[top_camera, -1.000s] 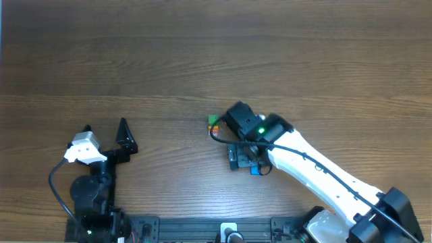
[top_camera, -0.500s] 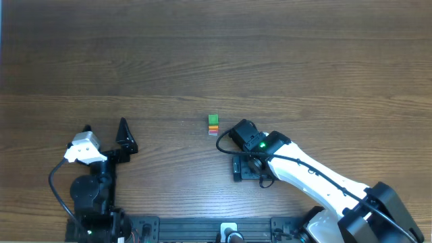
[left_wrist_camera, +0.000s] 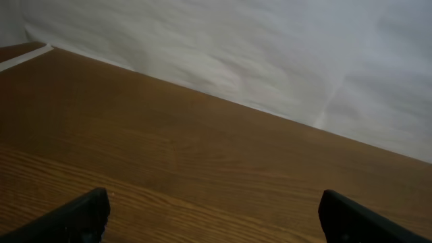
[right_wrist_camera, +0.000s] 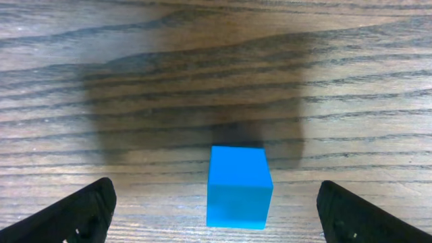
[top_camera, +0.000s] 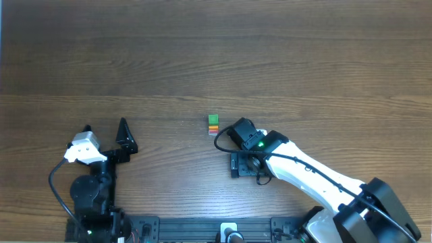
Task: Stack Cubes
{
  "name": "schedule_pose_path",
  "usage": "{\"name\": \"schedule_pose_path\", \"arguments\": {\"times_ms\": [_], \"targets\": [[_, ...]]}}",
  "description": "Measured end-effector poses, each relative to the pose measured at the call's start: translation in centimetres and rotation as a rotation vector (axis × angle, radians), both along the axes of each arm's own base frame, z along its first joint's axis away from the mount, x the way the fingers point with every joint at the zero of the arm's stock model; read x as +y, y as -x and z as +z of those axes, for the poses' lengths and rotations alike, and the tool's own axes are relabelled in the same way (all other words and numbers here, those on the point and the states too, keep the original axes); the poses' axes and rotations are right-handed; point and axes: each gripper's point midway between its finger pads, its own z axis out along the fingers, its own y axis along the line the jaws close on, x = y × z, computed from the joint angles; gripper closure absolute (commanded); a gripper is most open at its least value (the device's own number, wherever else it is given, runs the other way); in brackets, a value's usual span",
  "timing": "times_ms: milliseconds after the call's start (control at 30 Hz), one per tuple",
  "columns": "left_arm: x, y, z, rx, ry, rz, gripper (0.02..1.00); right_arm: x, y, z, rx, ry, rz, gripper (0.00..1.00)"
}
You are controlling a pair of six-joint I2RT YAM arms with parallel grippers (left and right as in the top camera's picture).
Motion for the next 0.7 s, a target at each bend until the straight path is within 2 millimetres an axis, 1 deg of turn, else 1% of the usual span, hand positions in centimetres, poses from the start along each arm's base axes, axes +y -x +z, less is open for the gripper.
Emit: {"name": "schedule_pose_path", "arguments": {"times_ms": [200, 367, 433, 667, 700], "targets": [[0.0, 0.0, 0.0, 0.0, 0.0, 0.0, 0.018, -0.3, -0.1, -0.2, -0.003, 0.017, -0.001, 0.134], [0.0, 0.0, 0.0, 0.0, 0.0, 0.0, 0.018, -0.3, -0.2, -0.3, -0.008, 0.018, -0.002, 0.213], [0.0, 0.0, 0.0, 0.0, 0.0, 0.0, 0.018, -0.2, -0.2, -0.4, -0.007, 0.019, -0.003, 0.261], [0.0, 0.0, 0.0, 0.0, 0.0, 0.0, 0.018, -0.4, 0.0, -1.1, 0.009, 0.033, -0.002, 0.494], [0.0, 0.0, 0.0, 0.0, 0.0, 0.0, 0.018, -0.4, 0.0, -1.2, 0.011, 0.035, -0.002, 0.514]]}}
